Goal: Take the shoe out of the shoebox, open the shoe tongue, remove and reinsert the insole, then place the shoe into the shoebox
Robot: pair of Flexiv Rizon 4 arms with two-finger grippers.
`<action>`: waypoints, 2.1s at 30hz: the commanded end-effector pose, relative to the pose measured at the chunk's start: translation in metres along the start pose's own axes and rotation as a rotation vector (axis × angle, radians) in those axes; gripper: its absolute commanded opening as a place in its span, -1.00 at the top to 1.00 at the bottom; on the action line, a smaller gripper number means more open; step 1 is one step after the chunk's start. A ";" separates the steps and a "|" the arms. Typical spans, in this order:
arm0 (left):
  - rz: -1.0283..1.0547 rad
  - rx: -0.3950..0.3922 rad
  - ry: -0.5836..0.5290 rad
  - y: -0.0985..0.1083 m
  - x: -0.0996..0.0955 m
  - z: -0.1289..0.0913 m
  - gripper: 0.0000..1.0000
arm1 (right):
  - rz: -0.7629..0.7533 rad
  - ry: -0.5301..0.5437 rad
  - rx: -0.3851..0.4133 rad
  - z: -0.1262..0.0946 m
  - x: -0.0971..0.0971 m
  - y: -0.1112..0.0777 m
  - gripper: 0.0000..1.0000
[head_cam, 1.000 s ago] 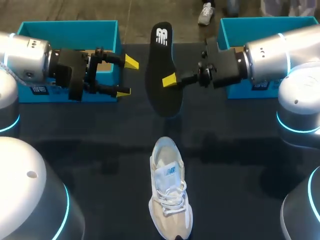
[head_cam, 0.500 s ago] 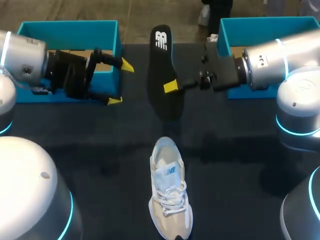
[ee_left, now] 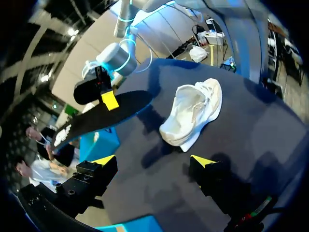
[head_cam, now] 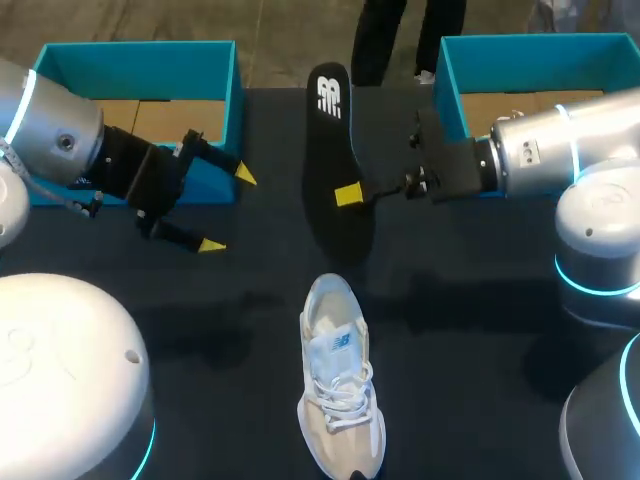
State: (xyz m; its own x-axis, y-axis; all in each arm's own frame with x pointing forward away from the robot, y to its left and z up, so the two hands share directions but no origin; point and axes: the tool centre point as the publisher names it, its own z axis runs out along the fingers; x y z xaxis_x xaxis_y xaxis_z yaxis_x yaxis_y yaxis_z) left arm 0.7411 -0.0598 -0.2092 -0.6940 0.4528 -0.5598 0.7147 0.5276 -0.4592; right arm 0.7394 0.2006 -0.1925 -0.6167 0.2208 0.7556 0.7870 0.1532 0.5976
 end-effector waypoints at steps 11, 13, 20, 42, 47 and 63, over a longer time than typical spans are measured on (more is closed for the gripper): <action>-0.139 -0.164 0.199 -0.001 -0.007 0.008 -1.00 | 0.005 -0.014 -0.008 0.000 0.002 -0.006 1.00; -0.139 -0.164 0.199 -0.001 -0.007 0.008 -1.00 | 0.005 -0.014 -0.008 0.000 0.002 -0.006 1.00; -0.342 -0.245 0.229 -0.003 0.009 0.018 -1.00 | -0.034 -0.002 -0.041 0.001 -0.011 -0.025 1.00; -0.555 -0.217 0.267 0.007 0.048 0.070 -1.00 | -0.093 0.062 -0.034 0.004 -0.046 -0.050 1.00; -0.535 -0.142 0.287 0.012 0.059 0.075 -1.00 | -0.079 0.078 -0.038 0.011 -0.053 -0.058 1.00; -0.493 -0.155 0.345 0.015 0.068 0.086 -1.00 | -0.071 0.102 -0.038 0.019 -0.058 -0.063 1.00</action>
State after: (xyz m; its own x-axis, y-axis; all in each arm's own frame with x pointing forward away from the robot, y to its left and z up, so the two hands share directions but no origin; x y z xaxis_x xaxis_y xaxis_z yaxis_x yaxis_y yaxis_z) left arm 0.7116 -0.0828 -0.3136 -0.9459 0.3217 -0.0423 0.3002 0.8184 -0.4900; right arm 0.7253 0.1951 -0.2794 -0.6714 0.1088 0.7330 0.7408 0.1247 0.6601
